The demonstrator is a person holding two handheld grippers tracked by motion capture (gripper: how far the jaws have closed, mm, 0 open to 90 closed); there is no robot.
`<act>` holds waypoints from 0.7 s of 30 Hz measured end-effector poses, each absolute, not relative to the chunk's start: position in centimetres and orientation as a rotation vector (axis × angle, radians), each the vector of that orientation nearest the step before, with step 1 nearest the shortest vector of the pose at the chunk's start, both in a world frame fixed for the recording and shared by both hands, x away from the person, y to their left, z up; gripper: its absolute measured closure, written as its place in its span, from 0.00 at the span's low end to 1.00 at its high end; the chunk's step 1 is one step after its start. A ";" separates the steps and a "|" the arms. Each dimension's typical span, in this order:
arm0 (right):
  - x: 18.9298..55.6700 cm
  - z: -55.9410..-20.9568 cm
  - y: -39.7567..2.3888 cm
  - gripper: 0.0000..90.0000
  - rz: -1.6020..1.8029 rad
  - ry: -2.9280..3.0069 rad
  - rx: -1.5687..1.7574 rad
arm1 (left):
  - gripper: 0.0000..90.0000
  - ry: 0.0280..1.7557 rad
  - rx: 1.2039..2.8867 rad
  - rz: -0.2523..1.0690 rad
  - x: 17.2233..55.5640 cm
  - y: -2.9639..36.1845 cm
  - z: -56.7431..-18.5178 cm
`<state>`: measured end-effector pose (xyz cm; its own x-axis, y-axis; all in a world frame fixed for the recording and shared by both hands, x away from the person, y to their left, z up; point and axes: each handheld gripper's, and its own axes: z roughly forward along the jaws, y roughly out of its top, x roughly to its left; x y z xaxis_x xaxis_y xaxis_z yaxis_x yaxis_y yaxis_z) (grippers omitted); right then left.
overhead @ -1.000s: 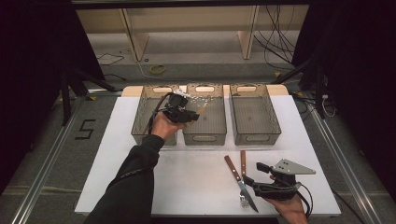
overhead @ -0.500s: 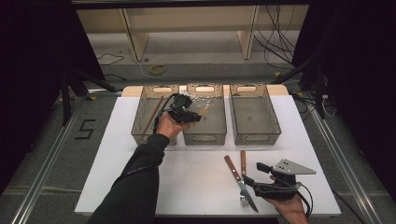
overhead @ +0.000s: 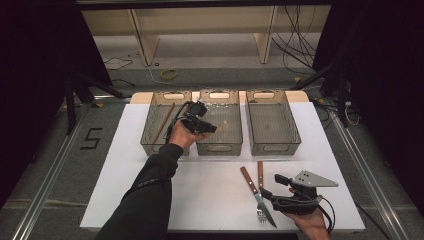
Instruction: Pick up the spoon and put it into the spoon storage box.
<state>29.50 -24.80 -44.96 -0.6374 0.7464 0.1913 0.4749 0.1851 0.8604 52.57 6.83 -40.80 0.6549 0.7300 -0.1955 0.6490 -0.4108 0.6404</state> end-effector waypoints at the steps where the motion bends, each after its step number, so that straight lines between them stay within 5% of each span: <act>1: 29.5 -45.0 -24.8 0.30 1.433 2.191 1.166 | 0.63 1.056 2.159 0.144 52.5 6.9 -40.7; 7: 29.5 -45.0 -24.7 0.30 1.421 2.199 1.168 | 0.42 1.033 2.078 0.103 51.4 7.9 -39.5; 21: 30.1 -44.2 -23.6 0.29 1.276 2.292 1.152 | 0.25 0.947 1.983 0.152 45.8 11.5 -38.2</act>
